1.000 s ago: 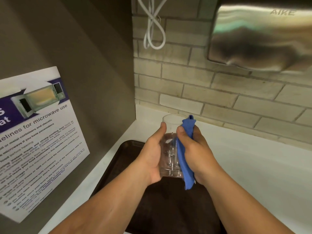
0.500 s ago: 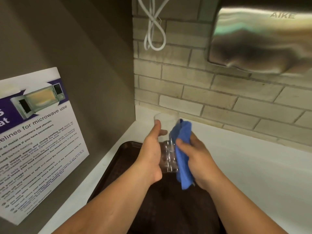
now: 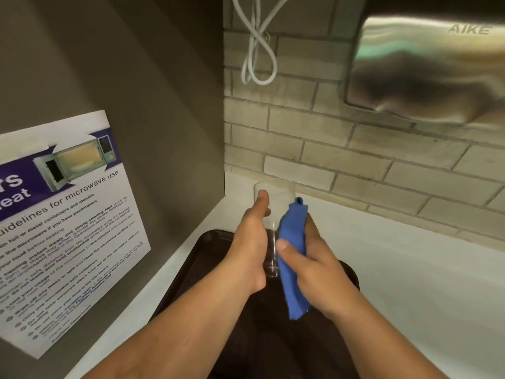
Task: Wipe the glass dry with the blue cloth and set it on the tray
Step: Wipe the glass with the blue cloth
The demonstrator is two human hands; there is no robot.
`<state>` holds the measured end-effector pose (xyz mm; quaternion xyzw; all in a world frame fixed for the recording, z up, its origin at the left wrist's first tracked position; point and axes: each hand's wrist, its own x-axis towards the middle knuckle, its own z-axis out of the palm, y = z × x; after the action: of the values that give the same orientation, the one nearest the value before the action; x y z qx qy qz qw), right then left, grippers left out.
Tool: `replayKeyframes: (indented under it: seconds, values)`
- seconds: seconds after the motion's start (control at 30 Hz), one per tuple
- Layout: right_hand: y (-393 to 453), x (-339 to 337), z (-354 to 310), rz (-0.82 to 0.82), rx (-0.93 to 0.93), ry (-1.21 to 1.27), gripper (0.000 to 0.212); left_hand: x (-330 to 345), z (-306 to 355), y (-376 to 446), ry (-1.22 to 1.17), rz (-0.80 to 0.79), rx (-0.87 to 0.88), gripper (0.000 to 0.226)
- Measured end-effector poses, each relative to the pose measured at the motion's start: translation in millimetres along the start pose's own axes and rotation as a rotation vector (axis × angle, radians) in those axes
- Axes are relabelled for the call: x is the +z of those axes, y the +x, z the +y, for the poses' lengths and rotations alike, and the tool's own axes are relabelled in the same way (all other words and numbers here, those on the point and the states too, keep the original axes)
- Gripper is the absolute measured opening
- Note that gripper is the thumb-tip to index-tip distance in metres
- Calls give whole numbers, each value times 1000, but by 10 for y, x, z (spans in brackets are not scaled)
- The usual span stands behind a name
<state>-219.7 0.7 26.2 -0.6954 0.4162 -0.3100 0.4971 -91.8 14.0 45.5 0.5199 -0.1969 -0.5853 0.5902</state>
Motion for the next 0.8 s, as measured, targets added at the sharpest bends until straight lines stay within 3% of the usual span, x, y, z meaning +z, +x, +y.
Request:
replayKeyframes:
  seconds: [0.07, 0.2, 0.4, 0.6, 0.7, 0.8]
  values:
    - [0, 32, 21, 32, -22, -24, 58, 26, -59, -39, 33, -5, -12, 67]
    - [158, -67, -124, 278, 49, 81, 43, 32, -199, -28, -3, -94, -45, 58]
    - [194, -128, -118, 297, 48, 131, 41, -128, -190, 65, -111, -305, -144, 69]
    - [200, -182, -102, 372, 48, 96, 40, -97, -253, 74, -144, -238, -134, 73]
    - [113, -183, -19, 228, 43, 120, 33, -58, -202, 96, -149, -138, -100, 70]
    - [-43, -63, 59, 55, -31, -62, 48, -65, -205, 150, -101, -103, -24, 57]
